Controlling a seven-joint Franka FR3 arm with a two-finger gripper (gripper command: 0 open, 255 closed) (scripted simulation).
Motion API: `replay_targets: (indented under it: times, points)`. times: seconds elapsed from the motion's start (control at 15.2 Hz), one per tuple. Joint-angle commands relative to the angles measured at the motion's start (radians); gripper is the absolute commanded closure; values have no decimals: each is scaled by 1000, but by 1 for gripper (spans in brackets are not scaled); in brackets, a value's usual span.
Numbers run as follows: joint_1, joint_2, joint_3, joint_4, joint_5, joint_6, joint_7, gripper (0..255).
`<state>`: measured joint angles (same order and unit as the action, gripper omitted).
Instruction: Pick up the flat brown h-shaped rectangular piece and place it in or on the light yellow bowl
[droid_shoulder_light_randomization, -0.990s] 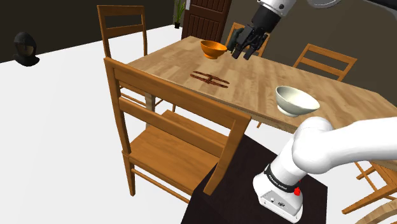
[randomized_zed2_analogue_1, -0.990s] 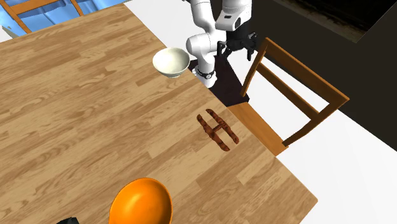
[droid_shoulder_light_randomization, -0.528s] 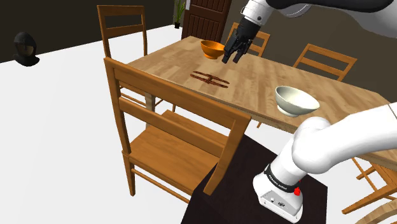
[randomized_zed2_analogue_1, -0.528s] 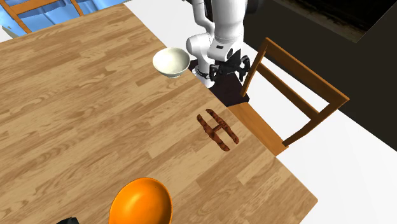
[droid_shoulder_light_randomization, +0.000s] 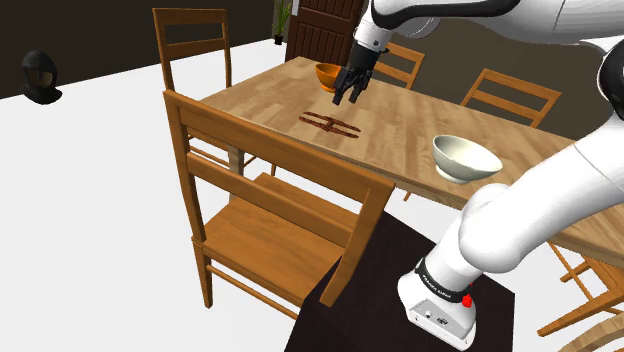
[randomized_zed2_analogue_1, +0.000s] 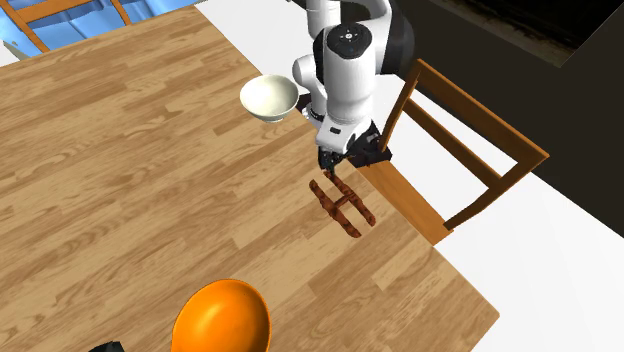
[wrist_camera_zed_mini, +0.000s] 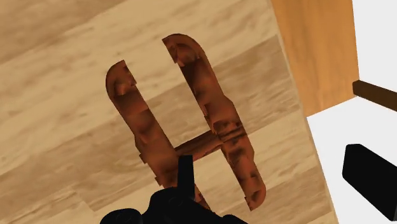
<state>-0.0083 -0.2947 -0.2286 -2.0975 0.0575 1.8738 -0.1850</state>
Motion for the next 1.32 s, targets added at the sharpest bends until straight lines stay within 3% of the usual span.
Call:
replay_targets:
  times: [0.0, 0.4, 0.92, 1.25]
  points:
    - [-4, 78, -23, 42, 5, 17, -41, 0]
    - [-22, 316, -66, 200, 38, 39, -144, 0]
    - [-21, 344, -62, 128, 50, 137, -153, 0]
    - [-21, 344, -62, 128, 50, 137, -153, 0]
